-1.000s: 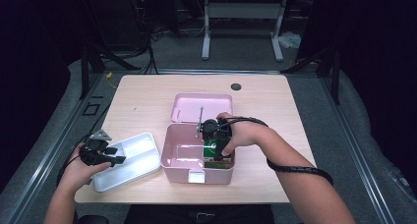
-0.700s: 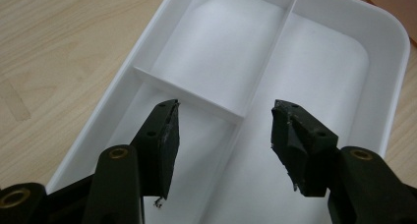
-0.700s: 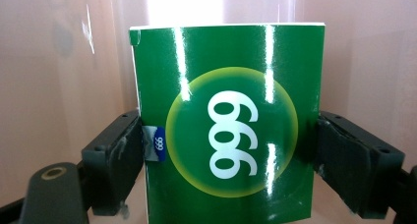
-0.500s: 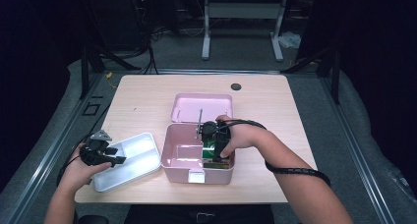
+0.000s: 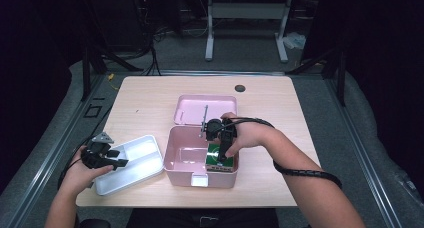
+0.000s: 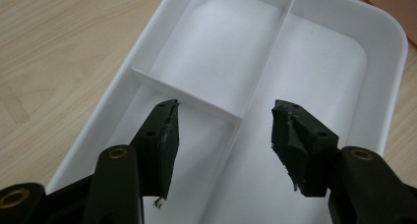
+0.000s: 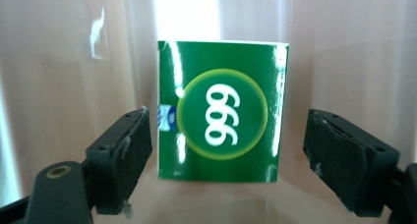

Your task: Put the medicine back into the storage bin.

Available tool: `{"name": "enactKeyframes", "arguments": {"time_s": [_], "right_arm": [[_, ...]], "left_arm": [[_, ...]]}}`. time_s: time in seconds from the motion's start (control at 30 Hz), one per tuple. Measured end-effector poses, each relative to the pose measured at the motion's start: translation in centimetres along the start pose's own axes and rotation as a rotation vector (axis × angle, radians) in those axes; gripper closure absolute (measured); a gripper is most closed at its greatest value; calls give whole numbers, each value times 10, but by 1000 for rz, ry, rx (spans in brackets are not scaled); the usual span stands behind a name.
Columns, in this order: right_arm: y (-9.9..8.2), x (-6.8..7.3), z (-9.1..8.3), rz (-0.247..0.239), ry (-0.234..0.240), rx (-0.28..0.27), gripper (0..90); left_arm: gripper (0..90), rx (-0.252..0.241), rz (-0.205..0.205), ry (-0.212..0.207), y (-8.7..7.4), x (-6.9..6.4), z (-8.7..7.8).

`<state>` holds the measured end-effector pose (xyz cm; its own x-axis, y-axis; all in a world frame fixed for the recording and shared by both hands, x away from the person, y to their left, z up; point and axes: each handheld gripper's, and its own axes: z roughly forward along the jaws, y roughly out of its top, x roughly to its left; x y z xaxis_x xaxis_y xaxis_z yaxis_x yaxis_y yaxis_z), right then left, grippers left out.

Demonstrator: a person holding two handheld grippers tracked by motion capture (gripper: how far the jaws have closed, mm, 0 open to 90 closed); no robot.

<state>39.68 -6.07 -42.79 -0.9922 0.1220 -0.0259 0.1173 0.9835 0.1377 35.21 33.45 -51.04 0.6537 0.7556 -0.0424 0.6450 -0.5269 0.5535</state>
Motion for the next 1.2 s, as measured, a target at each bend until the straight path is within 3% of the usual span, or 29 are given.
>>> {"name": "enactKeyframes", "arguments": {"time_s": [0.13, 0.4, 0.53, 0.67, 0.83, 0.87, 0.97, 1.03, 1.17, 1.2], "right_arm": [[-5, 2, -12, -11, -1, 7, 217], [-33, 0, -35, 25, -11, 38, 252], [-54, -4, -40, 66, -5, 34, 287], [-72, -7, -42, 109, -37, 9, 296], [-103, -8, -39, 197, -86, -59, 320], [-107, -9, -37, 212, -73, -71, 320], [-120, -8, -28, 276, -144, -127, 319], [-129, -7, -18, 346, -175, -187, 319], [-143, -2, 9, 498, -316, -291, 318], [-143, -2, 9, 498, -316, -291, 318]], "left_arm": [[444, -6, -3, -1, 0, 0, 0], [444, -4, 4, 1, -1, -1, 0], [453, -1, 2, -11, -1, 0, 0], [459, 0, -1, -10, -1, 0, 1], [468, -13, 1, -19, -2, -1, -1], [471, -16, 1, -19, -2, -2, -1], [483, -24, 5, -16, -2, -1, -2], [491, -24, 2, -17, -2, -1, -3], [509, -32, 22, -7, -3, 0, -4], [516, -32, 22, -7, -3, 0, -4]]}}
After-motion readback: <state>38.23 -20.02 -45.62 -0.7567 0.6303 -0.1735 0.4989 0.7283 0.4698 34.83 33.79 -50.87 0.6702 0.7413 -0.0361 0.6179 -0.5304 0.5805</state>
